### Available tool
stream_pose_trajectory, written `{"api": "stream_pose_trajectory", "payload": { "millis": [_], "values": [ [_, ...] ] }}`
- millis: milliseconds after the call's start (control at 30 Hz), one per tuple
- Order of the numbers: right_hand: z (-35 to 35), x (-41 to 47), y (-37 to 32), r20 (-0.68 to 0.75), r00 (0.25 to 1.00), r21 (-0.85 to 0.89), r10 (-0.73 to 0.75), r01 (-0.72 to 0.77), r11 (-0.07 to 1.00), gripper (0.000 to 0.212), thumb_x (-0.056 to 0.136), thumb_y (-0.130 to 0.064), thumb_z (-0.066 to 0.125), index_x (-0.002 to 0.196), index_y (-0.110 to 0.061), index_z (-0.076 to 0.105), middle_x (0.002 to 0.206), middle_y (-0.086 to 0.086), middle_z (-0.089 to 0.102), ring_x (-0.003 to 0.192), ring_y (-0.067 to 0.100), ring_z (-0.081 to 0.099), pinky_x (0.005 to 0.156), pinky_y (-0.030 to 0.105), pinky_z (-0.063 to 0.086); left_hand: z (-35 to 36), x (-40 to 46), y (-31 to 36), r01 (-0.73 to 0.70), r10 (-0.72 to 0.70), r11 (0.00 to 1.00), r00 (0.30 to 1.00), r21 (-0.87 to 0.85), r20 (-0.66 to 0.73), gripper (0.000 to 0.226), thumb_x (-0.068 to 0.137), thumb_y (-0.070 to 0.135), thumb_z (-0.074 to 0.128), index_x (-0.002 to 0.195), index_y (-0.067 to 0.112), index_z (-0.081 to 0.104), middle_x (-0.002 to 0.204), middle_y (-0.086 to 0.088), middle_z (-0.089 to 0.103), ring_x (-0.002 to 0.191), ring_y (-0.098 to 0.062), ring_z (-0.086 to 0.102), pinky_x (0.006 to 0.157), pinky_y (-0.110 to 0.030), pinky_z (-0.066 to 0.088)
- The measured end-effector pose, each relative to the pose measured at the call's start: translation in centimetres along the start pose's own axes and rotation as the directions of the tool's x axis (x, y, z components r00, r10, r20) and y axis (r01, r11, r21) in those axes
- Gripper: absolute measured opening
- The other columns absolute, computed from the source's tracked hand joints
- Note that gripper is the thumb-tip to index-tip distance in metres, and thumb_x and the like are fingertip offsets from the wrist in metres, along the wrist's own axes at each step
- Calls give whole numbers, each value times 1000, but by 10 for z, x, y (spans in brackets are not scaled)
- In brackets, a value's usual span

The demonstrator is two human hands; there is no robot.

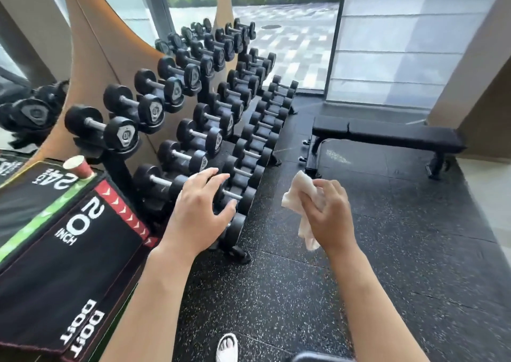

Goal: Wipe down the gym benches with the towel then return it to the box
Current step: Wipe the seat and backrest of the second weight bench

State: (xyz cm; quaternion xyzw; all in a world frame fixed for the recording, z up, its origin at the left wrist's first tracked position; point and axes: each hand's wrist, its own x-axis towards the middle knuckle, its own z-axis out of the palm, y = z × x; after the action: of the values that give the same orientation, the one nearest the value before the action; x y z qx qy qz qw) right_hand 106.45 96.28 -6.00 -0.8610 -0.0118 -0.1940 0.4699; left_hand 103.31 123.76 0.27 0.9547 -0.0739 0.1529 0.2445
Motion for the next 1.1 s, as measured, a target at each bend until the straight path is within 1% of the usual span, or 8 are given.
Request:
{"api": "stream_pose_trajectory", "payload": {
  "millis": [233,333,400,500,567,633,767,1100],
  "values": [
    [61,68,-18,-131,989,-57,70,-78,995,22,99,-29,72,117,-17,67,107,-4,60,107,17,52,94,35,46,0,114,-78,-105,111,992,991,-72,81,59,94,37,70,148,22,55,155,3,46,149,-13,29,122,-30,21],
    [82,90,-28,-193,978,-66,81,-95,993,25,98,-31,72,118,-16,67,108,-4,60,108,16,52,95,32,44,2,152,-100,-146,156,984,983,-99,101,58,94,34,72,148,20,56,155,0,47,148,-16,32,123,-30,22],
    [90,100,-32,-182,979,-87,93,-111,990,27,98,-31,72,119,-15,68,109,-4,61,109,16,52,96,32,45,4,173,-109,-166,180,979,978,-121,108,57,94,32,72,147,19,57,154,0,49,147,-17,33,122,-30,23],
    [91,113,-34,-183,979,-138,94,-120,983,26,98,-30,71,118,-15,68,109,-2,61,108,20,54,96,37,47,12,196,-115,-182,205,965,973,-191,110,56,94,33,72,147,21,57,153,4,48,147,-14,32,121,-30,24],
    [86,123,-31,-215,972,-172,96,-135,976,26,97,-28,73,117,-13,68,107,0,62,105,22,55,95,41,49,21,211,-118,-189,218,956,970,-223,109,57,93,33,72,147,22,56,154,3,48,148,-15,32,123,-36,27],
    [82,134,-25,-245,964,-197,102,-153,968,26,96,-27,74,117,-12,68,107,0,62,105,22,56,95,43,49,31,227,-118,-188,222,950,968,-250,119,57,93,34,72,147,23,56,154,4,47,148,-16,32,124,-42,30],
    [74,154,-9,-288,952,-219,98,-165,962,26,97,-28,74,117,-13,67,106,-2,61,104,20,57,94,41,50,54,258,-107,-224,271,934,951,-278,147,58,93,37,71,147,23,56,154,5,47,147,-15,32,124,-44,31],
    [25,247,69,-360,927,-217,102,-190,958,21,97,-27,75,114,-18,67,106,-6,60,104,15,55,94,35,49,137,366,-36,-310,362,908,919,-282,154,58,93,39,70,147,25,55,154,7,47,147,-12,31,123,-38,29]
  ]
}}
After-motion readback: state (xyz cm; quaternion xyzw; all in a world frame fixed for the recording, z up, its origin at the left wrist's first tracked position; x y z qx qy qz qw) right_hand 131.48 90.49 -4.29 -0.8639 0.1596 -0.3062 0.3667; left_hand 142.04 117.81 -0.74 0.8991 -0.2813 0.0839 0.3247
